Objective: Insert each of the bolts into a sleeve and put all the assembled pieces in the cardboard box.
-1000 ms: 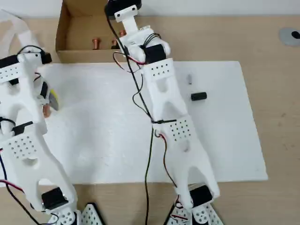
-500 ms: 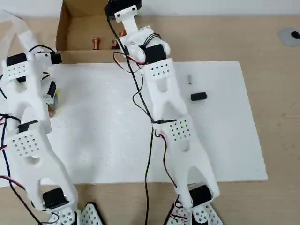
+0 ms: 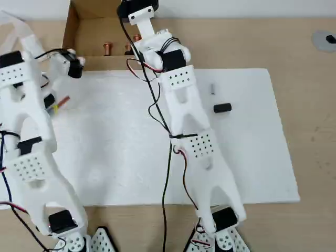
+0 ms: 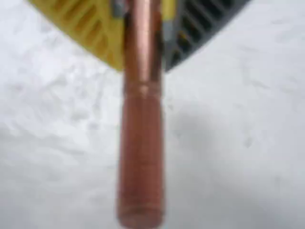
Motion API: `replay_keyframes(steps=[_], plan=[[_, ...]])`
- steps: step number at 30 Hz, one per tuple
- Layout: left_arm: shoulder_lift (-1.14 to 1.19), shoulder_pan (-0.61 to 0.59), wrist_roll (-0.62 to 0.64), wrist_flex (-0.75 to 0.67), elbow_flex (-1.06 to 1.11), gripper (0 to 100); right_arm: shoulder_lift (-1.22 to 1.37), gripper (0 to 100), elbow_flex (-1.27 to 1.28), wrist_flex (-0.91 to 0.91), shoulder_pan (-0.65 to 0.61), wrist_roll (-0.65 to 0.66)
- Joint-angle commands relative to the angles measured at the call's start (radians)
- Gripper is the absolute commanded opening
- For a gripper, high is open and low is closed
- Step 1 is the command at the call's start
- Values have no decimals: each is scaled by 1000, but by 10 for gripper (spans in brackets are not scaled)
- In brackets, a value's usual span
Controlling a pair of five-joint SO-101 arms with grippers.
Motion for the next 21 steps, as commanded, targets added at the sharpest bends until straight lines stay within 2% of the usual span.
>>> replay_keyframes(steps=[1,3,5,11,21], plan=[[-147,72,-222,15,68,11,-107,243,-42,2,13,5],[-173,101,-305,15,103,9,-108,243,-44,2,18,5],[-174,130,-338,15,118,9,-108,243,-45,2,19,5],[-124,190,-338,-32,117,10,-108,243,-45,2,36,5],[74,201,-333,-219,117,45,-107,242,-44,2,44,5]])
